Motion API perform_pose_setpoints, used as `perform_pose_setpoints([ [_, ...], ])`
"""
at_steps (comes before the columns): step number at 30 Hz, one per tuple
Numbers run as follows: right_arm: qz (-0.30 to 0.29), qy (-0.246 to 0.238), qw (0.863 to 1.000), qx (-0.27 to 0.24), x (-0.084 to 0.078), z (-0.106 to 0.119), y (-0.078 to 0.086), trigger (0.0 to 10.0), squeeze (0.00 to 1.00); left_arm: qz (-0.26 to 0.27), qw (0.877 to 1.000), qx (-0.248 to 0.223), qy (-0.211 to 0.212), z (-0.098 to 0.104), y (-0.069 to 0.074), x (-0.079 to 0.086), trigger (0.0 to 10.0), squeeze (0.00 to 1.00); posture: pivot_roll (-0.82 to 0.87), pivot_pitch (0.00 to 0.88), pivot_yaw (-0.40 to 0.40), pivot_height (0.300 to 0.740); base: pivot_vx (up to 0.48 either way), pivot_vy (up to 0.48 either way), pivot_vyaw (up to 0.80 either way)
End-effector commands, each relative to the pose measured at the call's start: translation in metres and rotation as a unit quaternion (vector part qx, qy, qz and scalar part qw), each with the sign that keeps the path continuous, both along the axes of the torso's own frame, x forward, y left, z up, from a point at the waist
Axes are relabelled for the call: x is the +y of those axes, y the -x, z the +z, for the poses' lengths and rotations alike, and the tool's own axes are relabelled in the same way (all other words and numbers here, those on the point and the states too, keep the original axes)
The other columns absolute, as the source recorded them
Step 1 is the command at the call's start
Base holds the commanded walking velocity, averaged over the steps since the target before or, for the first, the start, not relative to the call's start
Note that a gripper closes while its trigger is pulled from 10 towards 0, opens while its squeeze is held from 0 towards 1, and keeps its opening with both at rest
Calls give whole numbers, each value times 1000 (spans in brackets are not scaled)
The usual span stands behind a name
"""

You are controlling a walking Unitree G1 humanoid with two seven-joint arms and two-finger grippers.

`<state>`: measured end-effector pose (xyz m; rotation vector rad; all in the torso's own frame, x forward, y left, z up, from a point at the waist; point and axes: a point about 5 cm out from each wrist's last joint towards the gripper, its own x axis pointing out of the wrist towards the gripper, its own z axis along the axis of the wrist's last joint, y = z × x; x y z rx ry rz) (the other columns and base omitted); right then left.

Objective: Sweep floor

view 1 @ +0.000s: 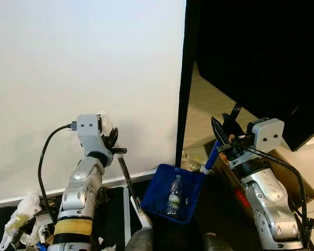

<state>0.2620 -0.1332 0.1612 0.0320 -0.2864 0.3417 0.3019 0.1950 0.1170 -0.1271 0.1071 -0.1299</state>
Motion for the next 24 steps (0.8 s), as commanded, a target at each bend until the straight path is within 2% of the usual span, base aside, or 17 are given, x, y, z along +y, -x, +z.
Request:
perform_pose_setpoints([
  [1,6,-16,1000,-2,1,3,0,10000,0,2,999,-38,-22,12,-1,3,10000,0,71,109,47,740,0,0,0],
  [12,4,-27,1000,5,0,1,-1,10000,0,-9,999,-46,-17,13,-3,-3,10000,0,73,112,44,740,0,0,0],
  [15,4,-27,1000,7,-1,1,-1,10000,0,-12,998,-45,-31,13,-2,-3,10000,0,75,114,43,740,0,0,0],
  [20,6,-28,1000,7,0,1,-1,10000,0,-19,998,-49,-31,13,-2,-5,10000,0,78,114,43,740,0,0,0],
  [24,8,-29,1000,8,0,1,-2,10000,0,-22,998,-52,-30,14,-3,-5,10000,0,80,114,43,740,0,-329,0],
])
